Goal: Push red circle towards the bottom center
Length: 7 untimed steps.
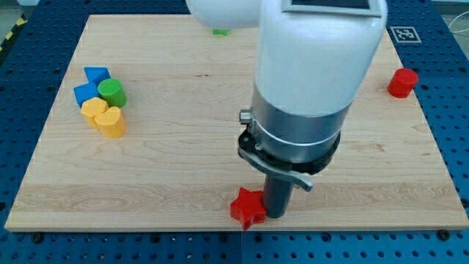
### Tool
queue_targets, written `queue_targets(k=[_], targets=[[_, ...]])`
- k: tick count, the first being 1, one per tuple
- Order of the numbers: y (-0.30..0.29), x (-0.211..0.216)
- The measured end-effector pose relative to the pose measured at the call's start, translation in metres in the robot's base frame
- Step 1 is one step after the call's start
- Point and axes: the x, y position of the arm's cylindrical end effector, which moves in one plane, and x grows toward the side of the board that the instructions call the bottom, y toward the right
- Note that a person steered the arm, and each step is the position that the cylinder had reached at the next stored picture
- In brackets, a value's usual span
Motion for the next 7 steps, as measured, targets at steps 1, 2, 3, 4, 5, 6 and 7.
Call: queue_targets(k=[1, 2, 3, 4, 5, 6, 7], targets=[[-0.001, 0.0], [-0.001, 0.0], [0.006, 0.0], [0.025, -0.017], [0.024, -0.086], [0.048, -0.159], [0.089, -0.224]])
